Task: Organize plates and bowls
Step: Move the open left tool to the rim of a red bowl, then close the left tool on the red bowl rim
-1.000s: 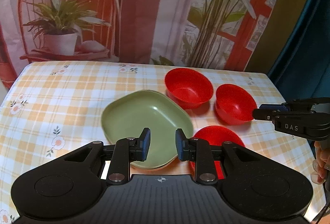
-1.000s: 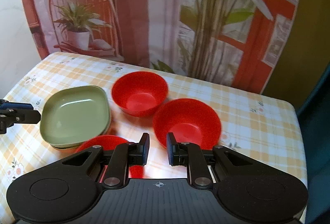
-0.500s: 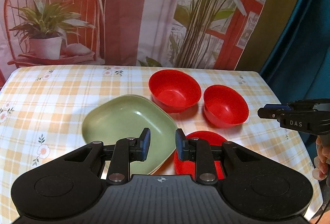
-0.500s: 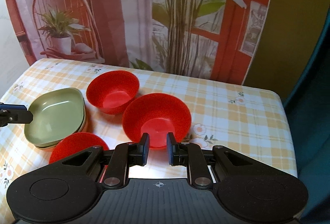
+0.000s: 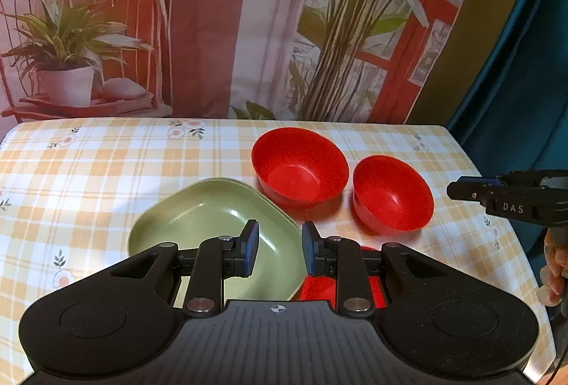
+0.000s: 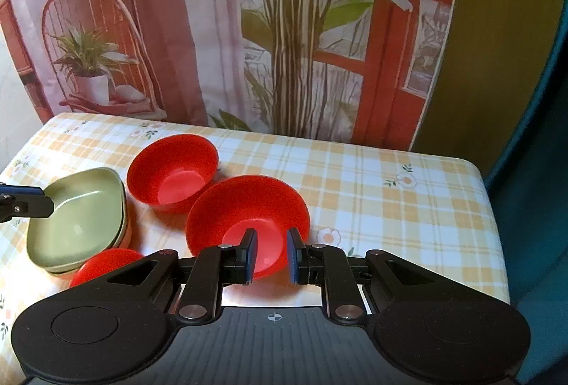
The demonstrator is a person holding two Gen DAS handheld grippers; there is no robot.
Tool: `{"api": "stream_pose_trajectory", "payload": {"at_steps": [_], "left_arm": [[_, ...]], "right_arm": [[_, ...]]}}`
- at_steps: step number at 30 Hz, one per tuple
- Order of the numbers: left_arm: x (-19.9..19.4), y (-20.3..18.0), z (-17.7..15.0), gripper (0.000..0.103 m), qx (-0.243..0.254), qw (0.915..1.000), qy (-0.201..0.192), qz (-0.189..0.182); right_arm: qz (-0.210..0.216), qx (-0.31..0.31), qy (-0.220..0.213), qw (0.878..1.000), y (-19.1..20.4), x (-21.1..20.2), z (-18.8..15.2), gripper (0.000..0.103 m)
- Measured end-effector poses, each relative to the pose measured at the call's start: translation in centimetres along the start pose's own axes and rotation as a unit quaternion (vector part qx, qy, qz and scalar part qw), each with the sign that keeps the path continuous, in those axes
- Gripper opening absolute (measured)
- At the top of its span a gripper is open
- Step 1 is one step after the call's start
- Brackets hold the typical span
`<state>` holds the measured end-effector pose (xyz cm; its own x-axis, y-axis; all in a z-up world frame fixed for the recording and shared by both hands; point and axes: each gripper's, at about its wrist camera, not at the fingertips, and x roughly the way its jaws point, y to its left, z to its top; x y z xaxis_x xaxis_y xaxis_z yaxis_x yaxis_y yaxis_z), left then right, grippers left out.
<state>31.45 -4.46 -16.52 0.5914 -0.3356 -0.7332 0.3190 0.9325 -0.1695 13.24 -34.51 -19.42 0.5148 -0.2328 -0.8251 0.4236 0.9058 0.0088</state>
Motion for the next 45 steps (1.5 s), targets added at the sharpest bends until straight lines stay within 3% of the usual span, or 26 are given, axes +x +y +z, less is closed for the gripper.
{"api": "stream_pose_trajectory", "payload": {"at_steps": [11, 20, 28, 34, 39, 45], "left_arm": [[3.7, 0.3, 2.7, 0.027, 0.005, 1.0000, 0.002, 0.003], [8.1, 0.9, 5.0, 0.027, 0.012, 0.9998, 0.010, 0.009], [11.2, 1.6, 4.9, 0.027, 0.002, 0.9995, 0.032, 0.002], [12.2, 1.3, 4.5, 0.027, 0.014, 0.9991, 0.040, -0.001], [12.3, 1.0, 4.5, 0.014, 0.022, 0.9987, 0.046, 0.002], [10.6, 0.5, 4.9, 0.014, 0.034, 0.9989, 0.033, 0.003]], "right_arm": [[0.032, 0.009, -0.003, 0.999, 1.2, 3.6, 2.0, 0.017], [0.052, 0.021, 0.002, 0.998, 3.5, 9.4, 5.1, 0.017], [0.039, 0.026, 0.022, 0.999, 4.3, 13.0, 5.7, 0.017], [0.053, 0.032, 0.033, 0.998, 4.3, 13.7, 5.5, 0.017], [0.049, 0.051, 0.038, 0.997, 4.2, 13.8, 5.5, 0.008], [0.054, 0.082, 0.030, 0.995, 3.8, 12.6, 5.8, 0.006]]}}
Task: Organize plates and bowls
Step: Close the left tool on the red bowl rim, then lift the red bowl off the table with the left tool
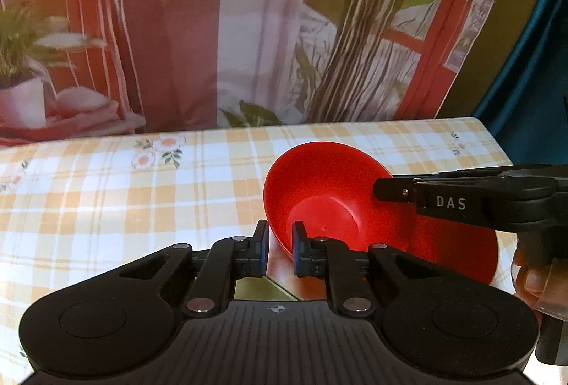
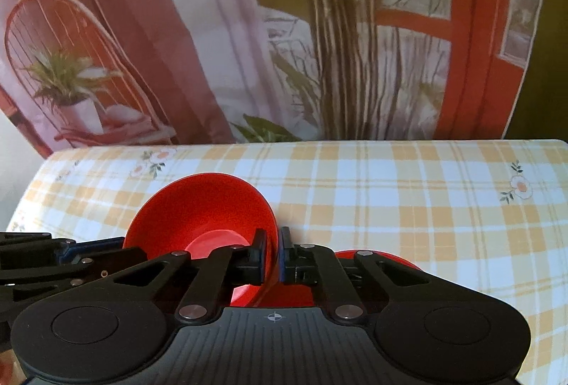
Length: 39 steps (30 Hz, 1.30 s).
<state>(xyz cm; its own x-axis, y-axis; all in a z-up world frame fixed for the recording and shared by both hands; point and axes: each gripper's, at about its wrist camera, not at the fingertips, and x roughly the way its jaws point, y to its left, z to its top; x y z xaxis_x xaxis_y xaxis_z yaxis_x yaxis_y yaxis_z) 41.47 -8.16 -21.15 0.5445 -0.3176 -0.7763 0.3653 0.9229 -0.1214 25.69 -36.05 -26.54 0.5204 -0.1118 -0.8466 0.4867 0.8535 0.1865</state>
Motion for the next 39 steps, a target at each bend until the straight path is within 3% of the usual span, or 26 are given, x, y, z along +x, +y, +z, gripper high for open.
{"api": "stream_pose_trajectory", "payload": {"at_steps": [17, 28, 39], "left_arm": [[-6.0, -4.3, 0.3, 0.014, 0.017, 0.9990, -0.037, -0.020], [-6.3, -7.6, -0.5, 0.014, 0.037, 0.9979, -0.032, -0.042], [-5.2, -8.6, -0.9, 0.014, 0.045, 0.9976, -0.019, -0.049]], "right_arm": [[-0.019, -0.008, -0.045, 0.999, -0.7, -8.9, 0.0, 0.006], [-0.038, 0.003, -0.047, 0.998, -3.3, -11.9, -1.9, 0.006], [-0.044, 0.012, -0.038, 0.998, -4.7, -12.1, -2.8, 0.006]]}}
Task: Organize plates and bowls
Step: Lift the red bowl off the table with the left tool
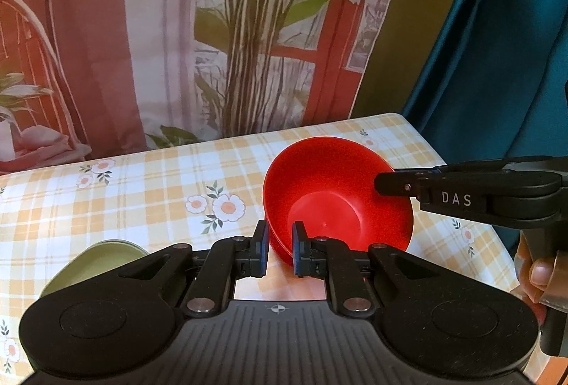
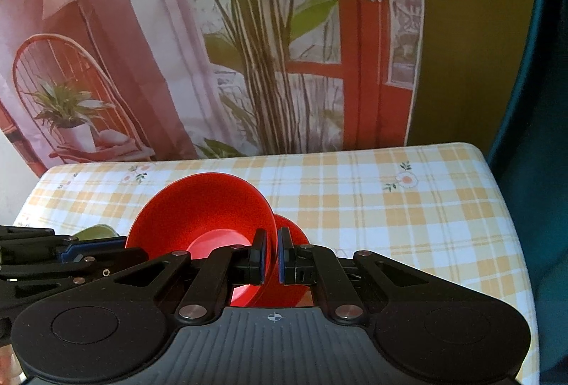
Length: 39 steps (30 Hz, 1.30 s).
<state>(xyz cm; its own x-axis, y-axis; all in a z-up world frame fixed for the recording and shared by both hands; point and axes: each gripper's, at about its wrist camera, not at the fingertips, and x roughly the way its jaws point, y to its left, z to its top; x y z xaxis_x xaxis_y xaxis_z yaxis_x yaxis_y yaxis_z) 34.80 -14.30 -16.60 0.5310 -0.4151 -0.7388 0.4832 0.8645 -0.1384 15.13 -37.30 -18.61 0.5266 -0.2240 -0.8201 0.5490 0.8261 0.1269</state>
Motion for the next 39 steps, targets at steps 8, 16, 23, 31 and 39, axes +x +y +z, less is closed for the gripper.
{"api": "stream_pose_trajectory", "payload": {"at_steps": [8, 16, 23, 31, 39], "left_arm": [[1.6, 0.1, -0.2, 0.014, 0.001, 0.9999, 0.011, -0.001], [3.2, -0.3, -0.5, 0.015, 0.009, 0.9997, 0.023, -0.003], [4.3, -0.5, -0.6, 0.015, 0.018, 0.9994, 0.029, 0.001], [4.7, -0.6, -0.7, 0.015, 0.023, 0.9991, 0.034, 0.011], [5.0, -0.7, -0.6, 0.015, 0.024, 0.9990, 0.037, 0.010]], "right_arm": [[-0.005, 0.003, 0.010, 1.000, -0.5, 1.3, -0.2, 0.006], [-0.017, 0.001, 0.023, 1.000, -1.2, 2.8, -0.7, 0.006], [-0.022, 0.000, 0.029, 0.999, -1.7, 3.7, -1.2, 0.006], [-0.026, -0.014, 0.031, 0.999, -1.5, 4.1, -1.4, 0.006], [-0.028, -0.013, 0.035, 0.999, -1.7, 4.6, -1.4, 0.006]]}}
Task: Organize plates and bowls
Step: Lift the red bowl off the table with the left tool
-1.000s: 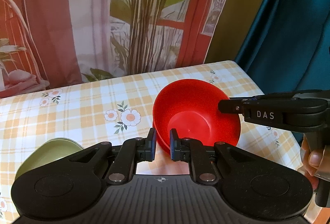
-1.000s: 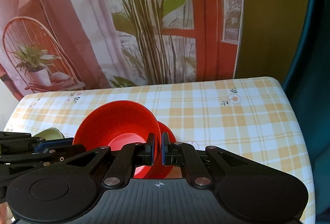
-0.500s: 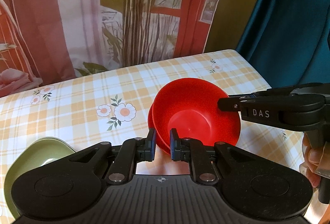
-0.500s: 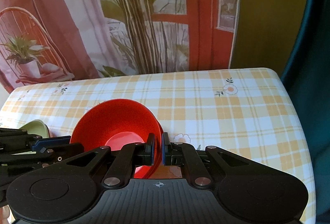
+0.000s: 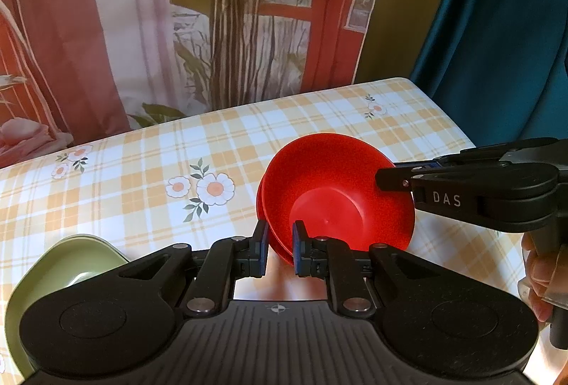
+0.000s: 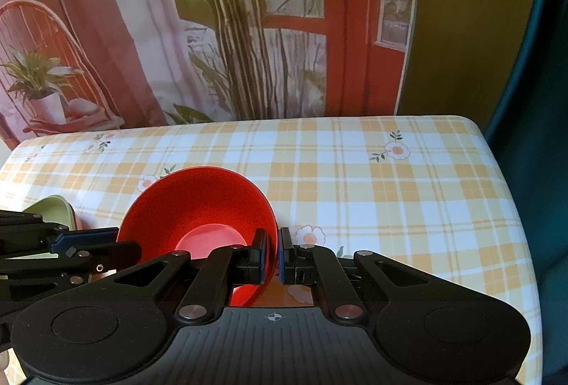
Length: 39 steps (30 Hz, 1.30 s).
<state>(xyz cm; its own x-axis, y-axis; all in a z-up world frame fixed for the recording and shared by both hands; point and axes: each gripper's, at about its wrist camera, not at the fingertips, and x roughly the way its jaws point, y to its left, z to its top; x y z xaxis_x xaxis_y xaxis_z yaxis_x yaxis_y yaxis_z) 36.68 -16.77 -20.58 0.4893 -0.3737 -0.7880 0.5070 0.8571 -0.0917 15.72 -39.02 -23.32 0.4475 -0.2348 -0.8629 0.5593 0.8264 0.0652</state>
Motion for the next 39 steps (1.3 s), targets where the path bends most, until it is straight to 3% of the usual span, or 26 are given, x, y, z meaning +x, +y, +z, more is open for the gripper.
{"api": "stream_pose_trajectory", "payload": {"at_steps": [10, 17, 39], "left_arm": [[0.7, 0.0, -0.1, 0.015, 0.000, 1.0000, 0.006, 0.000], [0.3, 0.1, -0.1, 0.016, -0.003, 1.0000, 0.002, 0.000], [-7.5, 0.6, -1.8, 0.016, -0.008, 0.9991, -0.039, 0.014]], "right_arm": [[0.000, -0.001, 0.001, 1.000, -0.2, 0.4, 0.0, 0.008], [-0.012, -0.005, -0.007, 1.000, 0.0, -0.2, 0.0, 0.016], [-0.002, -0.044, -0.029, 0.999, 4.4, -6.2, -1.7, 0.017]]}}
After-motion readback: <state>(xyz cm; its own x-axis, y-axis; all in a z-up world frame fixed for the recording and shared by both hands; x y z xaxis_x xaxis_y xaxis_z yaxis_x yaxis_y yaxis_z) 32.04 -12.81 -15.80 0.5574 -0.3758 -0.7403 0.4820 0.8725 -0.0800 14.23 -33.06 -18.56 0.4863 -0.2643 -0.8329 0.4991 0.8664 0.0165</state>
